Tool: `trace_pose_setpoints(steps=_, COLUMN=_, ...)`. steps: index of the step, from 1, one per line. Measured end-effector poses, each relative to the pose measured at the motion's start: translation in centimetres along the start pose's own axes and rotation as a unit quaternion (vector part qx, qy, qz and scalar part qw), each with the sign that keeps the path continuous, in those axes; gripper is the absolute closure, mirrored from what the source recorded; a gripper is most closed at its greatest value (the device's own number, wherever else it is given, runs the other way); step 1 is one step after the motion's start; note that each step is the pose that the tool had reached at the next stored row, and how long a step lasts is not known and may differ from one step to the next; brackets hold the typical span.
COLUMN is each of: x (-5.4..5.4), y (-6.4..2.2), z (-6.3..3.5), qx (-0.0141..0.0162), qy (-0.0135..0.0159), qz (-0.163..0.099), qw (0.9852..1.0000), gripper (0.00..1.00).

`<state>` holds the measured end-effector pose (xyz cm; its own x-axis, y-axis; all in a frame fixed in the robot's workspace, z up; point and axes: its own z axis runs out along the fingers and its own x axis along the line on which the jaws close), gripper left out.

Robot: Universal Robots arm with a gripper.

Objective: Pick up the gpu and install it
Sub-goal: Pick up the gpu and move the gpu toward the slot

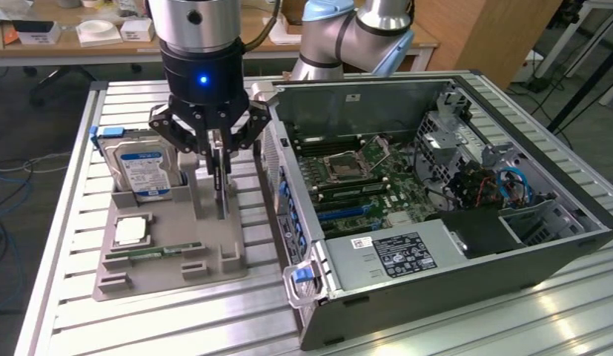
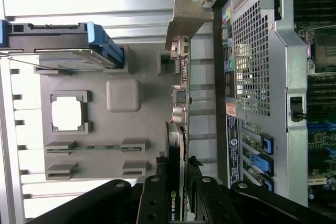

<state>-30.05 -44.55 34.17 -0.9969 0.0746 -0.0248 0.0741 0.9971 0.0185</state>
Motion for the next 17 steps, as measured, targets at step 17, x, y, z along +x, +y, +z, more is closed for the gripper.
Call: trace_pose_setpoints(steps=17, x=-0.02, y=0.02, z=-0.93, qx=0.0, qy=0.0, qz=0.0, qw=1.0, gripper=0.74)
